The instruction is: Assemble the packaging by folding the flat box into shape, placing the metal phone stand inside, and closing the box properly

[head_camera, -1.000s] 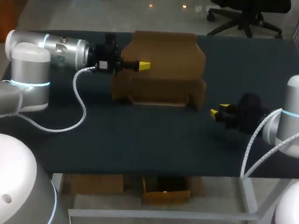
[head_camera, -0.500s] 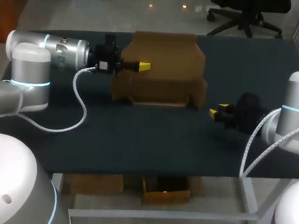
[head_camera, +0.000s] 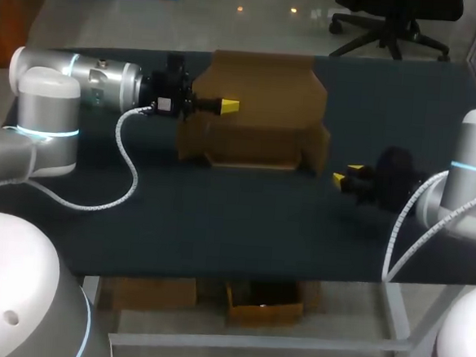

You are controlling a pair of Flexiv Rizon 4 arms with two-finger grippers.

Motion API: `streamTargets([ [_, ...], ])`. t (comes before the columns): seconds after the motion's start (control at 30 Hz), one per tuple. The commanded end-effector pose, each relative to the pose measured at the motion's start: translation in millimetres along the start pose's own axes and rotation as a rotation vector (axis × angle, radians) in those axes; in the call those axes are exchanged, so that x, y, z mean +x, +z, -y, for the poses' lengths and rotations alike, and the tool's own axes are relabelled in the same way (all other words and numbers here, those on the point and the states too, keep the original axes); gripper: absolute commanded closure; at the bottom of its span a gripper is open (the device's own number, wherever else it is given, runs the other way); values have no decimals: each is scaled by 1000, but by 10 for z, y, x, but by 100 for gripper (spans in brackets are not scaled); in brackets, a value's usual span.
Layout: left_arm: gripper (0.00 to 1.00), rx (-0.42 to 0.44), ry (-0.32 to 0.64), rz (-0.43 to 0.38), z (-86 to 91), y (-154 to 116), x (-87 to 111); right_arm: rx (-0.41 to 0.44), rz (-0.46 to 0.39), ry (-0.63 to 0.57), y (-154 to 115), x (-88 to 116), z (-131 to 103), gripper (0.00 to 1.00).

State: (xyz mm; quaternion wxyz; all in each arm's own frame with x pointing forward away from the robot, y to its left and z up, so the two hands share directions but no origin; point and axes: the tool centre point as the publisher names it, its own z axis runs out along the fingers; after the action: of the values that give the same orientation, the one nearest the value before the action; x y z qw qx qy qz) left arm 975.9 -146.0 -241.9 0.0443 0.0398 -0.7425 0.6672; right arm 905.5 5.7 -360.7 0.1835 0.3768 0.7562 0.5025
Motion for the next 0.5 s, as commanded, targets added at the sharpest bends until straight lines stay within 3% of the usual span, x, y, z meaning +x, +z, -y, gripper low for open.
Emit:
streamTargets([
  [0.03, 100, 1, 0, -3, -54, -9, -15, -5, -5, -2, 57, -10, -11, 57],
  [0.5, 100, 1, 0, -3, -54, -9, -15, -25, -41, -41, 337, -103, -228, 56],
])
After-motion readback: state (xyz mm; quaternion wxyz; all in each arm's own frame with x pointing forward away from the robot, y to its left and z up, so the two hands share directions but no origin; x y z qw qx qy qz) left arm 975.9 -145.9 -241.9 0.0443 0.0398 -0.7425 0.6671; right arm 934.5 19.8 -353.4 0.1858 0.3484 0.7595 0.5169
